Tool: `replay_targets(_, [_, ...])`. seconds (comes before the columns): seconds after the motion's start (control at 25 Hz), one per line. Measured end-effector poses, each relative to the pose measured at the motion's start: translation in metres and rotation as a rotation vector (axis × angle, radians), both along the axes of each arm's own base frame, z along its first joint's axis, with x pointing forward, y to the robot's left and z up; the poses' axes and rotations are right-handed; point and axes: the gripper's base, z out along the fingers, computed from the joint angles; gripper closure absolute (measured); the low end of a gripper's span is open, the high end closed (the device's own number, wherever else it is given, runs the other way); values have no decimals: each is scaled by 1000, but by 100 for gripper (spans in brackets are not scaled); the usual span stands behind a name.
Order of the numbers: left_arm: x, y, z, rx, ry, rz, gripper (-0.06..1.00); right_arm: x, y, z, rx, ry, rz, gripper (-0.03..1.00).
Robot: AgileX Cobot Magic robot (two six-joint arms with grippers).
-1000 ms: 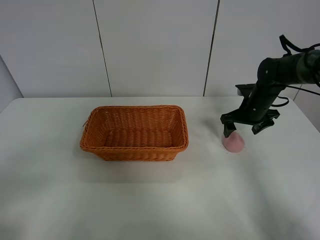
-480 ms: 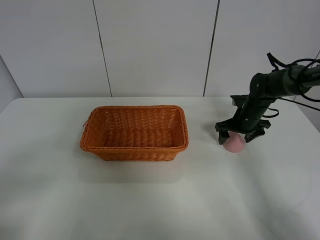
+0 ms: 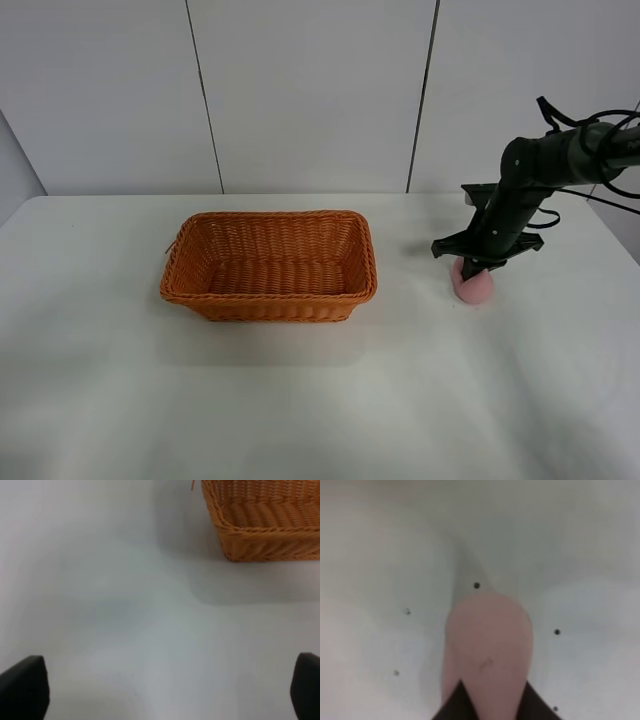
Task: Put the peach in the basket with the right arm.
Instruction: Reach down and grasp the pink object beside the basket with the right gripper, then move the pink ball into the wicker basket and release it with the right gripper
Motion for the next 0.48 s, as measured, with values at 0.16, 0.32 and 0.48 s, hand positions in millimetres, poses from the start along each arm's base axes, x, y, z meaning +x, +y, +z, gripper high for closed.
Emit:
replay_targets(0.16, [0, 0, 0, 0, 0, 0, -5, 11, 0, 31, -8, -21, 12, 97])
replay_targets(0.32, [0, 0, 0, 0, 0, 0, -5, 23, 0, 88, -16, -124, 21, 97])
replay_targets(0.48, [0, 0, 0, 0, 0, 0, -5, 29, 0, 129, -20, -185, 25, 97])
